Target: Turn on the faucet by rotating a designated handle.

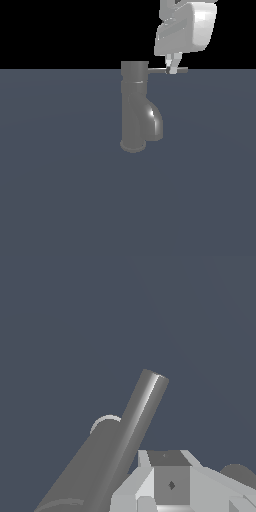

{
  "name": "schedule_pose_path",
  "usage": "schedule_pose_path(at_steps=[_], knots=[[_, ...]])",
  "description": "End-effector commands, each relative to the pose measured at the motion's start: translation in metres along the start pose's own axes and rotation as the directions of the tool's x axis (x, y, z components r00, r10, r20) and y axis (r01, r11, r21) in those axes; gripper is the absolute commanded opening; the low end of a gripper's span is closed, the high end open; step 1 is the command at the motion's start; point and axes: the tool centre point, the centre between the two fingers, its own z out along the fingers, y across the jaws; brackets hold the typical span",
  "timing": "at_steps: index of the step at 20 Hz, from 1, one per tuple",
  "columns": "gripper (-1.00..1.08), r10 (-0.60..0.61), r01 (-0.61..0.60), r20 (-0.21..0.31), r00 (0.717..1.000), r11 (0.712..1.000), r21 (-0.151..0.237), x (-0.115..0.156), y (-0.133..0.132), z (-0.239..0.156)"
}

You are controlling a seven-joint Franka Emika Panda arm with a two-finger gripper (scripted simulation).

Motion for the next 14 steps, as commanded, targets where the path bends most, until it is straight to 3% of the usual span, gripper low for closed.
schedule_pose_path(at_steps=[1, 14], knots=[[-1.0, 0.018, -0.018, -0.003, 1.0, 1.0, 0.002, 0.014, -0.001, 0.0], [-1.0, 0.026, -0.026, -0.003, 1.0, 1.0, 0.002, 0.036, -0.02, 0.0]])
